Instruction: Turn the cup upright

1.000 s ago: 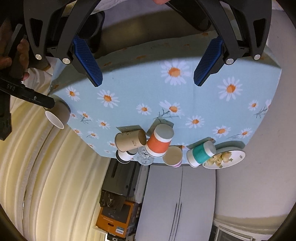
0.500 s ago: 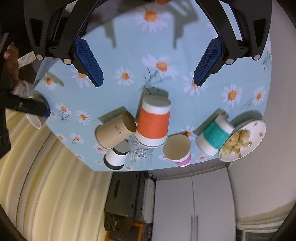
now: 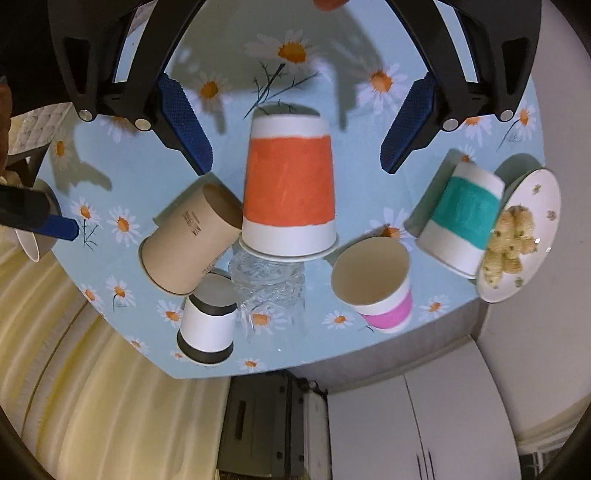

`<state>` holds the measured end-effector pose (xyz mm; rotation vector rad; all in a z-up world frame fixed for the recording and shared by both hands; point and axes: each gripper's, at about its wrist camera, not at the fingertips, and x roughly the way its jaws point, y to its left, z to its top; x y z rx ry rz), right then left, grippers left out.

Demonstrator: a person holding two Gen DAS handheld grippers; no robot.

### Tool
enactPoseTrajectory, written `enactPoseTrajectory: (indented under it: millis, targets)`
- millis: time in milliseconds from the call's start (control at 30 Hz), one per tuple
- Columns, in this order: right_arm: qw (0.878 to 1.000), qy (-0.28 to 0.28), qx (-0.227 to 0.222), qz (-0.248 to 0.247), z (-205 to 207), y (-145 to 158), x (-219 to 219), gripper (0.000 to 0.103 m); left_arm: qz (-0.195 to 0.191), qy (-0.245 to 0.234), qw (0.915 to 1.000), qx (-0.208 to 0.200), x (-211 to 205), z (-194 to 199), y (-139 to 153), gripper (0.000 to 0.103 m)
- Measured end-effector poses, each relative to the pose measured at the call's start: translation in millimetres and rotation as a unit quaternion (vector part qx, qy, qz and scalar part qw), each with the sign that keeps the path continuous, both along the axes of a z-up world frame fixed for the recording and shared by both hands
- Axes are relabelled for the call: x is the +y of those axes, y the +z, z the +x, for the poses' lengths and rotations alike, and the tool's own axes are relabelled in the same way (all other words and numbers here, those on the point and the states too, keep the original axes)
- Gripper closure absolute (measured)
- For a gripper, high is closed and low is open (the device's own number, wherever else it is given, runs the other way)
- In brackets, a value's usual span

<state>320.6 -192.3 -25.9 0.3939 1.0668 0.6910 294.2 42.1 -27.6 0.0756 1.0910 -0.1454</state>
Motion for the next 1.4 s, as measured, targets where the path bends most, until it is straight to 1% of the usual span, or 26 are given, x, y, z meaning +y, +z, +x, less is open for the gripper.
enactPoseTrajectory:
  millis: [167,233,333,367,400,433,533,667,967,1133,1267,1400]
  targets:
    - [1.0,-0.003,0.013,0.003,5.7,-7.3,-3.0,0.014,0.021,-0.01,0.9996,0.018,-3.2,19.0,-9.1,0.014]
    - [1.0,-0.005,0.017,0.002,6.9,-9.1,-4.4,0.014,0.022,-0.012,0.9994,0.025,-3.7,23.1,-13.3,0.014]
    - [1.0,-0.001,0.014,0.0,6.7,-8.4,-3.9,0.014,0.022,-0.02,0.9987,0.04,-4.6,28.2,-20.8,0.014]
    - [1.0,0.001,0.012,0.001,6.8,-7.7,-3.8,0.014,0.032,-0.022,0.9983,0.043,-5.2,29.6,-23.0,0.014]
    - [1.0,0.002,0.012,0.001,7.6,-7.5,-3.3,0.014,0.033,-0.022,0.9982,0.044,-5.2,30.7,-24.2,0.017]
    - [1.0,0.003,0.012,0.001,7.7,-7.4,-2.7,0.014,0.032,-0.023,0.9981,0.048,-5.0,31.9,-25.5,0.026]
    - [1.0,0.004,0.016,0.002,8.0,-8.5,-1.6,0.014,0.041,-0.019,0.9976,0.053,-4.3,35.2,-29.2,0.028]
    - [1.0,0.007,0.015,-0.003,6.1,-8.7,0.3,0.014,0.042,-0.021,0.9972,0.058,-2.3,36.5,-31.7,0.036]
    - [1.0,0.005,0.012,-0.001,5.8,-8.0,-1.9,0.014,0.04,-0.008,0.9975,0.058,3.8,34.1,-24.4,0.038]
    - [1.0,0.001,0.005,0.0,4.3,-5.9,-5.8,0.014,0.034,0.002,0.9982,0.05,3.2,28.2,-13.8,0.038]
    - [1.0,0.003,0.002,0.009,1.1,-1.6,-9.5,0.014,0.004,0.021,0.9993,0.032,5.8,13.2,-0.5,0.038]
    - [1.0,0.009,-0.009,0.015,-7.5,7.0,-12.9,0.014,-0.024,0.044,0.9987,0.003,4.6,-9.3,9.7,0.038]
